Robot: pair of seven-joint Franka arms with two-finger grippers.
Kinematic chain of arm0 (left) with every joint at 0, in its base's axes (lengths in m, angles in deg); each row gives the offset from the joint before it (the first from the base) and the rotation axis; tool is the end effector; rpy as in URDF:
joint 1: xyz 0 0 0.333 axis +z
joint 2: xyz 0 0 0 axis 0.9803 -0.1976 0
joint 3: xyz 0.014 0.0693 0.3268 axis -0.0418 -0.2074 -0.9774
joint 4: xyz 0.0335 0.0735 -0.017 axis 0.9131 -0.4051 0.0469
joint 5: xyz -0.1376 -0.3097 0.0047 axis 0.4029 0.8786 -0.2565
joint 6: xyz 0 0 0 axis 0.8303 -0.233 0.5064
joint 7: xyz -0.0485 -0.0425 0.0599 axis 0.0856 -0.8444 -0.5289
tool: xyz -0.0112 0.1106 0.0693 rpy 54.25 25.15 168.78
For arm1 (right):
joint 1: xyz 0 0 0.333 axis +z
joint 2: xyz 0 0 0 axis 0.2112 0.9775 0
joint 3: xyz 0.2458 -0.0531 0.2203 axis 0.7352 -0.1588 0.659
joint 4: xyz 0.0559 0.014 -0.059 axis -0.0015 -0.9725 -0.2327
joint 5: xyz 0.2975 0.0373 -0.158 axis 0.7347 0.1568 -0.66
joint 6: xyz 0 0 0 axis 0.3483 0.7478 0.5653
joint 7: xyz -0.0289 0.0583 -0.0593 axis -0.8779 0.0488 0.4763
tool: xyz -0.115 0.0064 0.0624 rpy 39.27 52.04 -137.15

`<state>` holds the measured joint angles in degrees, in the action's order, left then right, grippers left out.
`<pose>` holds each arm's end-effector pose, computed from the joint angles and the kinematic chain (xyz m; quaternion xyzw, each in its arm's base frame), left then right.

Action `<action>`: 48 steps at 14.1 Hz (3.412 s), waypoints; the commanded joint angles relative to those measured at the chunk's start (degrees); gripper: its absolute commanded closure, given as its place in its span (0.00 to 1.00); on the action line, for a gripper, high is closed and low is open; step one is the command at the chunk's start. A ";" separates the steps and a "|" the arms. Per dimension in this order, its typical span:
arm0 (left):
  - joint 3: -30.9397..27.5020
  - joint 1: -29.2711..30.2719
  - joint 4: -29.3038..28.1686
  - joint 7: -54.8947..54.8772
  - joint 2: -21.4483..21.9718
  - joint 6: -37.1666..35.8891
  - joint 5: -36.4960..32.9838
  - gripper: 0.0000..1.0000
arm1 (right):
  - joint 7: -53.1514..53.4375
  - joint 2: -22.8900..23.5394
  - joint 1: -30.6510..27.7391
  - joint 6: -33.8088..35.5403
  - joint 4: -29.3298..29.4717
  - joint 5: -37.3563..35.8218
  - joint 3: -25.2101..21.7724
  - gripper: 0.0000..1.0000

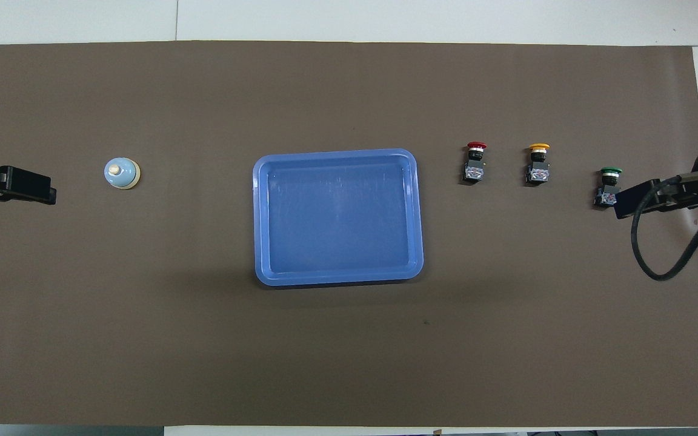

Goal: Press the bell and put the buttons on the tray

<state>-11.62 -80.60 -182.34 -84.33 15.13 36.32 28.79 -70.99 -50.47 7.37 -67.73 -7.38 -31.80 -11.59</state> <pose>0.4824 -0.0271 0.6075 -0.9993 0.0357 0.0081 0.0009 0.4778 0.0118 0.6071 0.9973 0.0546 -0.0481 0.0094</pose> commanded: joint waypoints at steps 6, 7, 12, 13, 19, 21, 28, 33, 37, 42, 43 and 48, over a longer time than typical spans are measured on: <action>-0.92 -1.34 1.34 0.46 -0.63 -3.13 1.16 0.00 | -0.93 -0.24 -1.34 0.26 0.04 0.87 0.95 0.00; -1.01 -1.25 1.17 0.46 -0.54 -3.13 1.16 0.00 | -0.93 -0.24 -1.34 0.26 0.04 0.87 0.95 0.00; -1.01 -0.64 1.26 0.99 -0.36 -3.21 1.43 0.00 | -0.93 -0.24 -1.34 0.18 0.04 0.87 0.95 0.00; -1.10 -0.55 1.26 1.08 -0.36 -3.21 1.43 0.00 | -0.93 -0.33 -1.34 0.26 0.04 0.87 0.95 0.00; -1.10 -0.46 0.82 2.40 -0.19 -2.78 1.43 0.00 | -1.37 -0.33 -0.81 0.09 -0.04 0.87 0.95 0.00; -1.10 -0.55 0.73 2.49 -0.19 -2.77 1.43 0.00 | -0.84 -0.85 -0.64 -1.57 -1.44 0.87 1.03 0.00; -1.10 -0.55 0.29 2.31 -0.01 -3.04 1.25 0.00 | 4.25 2.91 1.21 -10.54 -6.28 0.60 1.03 0.00; -1.10 -0.46 0.29 2.31 -0.01 -2.95 1.25 0.00 | 10.13 11.08 4.81 -19.05 -6.37 -0.19 1.03 0.00; -1.10 -0.46 0.29 2.31 -0.01 -2.95 1.25 0.00 | 17.16 16.53 8.15 -29.69 -8.75 -0.71 0.95 0.00; -1.10 -0.46 0.29 2.31 -0.01 -2.86 1.25 0.00 | 26.47 26.29 11.31 -39.02 -5.68 -4.40 0.77 0.00; -1.10 -0.55 0.29 2.31 -0.01 -2.86 1.25 0.00 | 28.67 27.52 11.49 -39.89 -5.23 -5.19 0.77 0.00; -1.10 -0.46 0.29 2.31 -0.01 -2.86 1.25 0.00 | 31.77 30.08 11.41 -45.09 -5.32 -7.13 0.60 0.00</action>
<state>-12.44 -81.15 -182.35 -82.40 15.12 34.18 29.20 -40.81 -21.00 19.26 -112.14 -13.65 -37.42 -11.11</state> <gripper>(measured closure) 0.000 0.000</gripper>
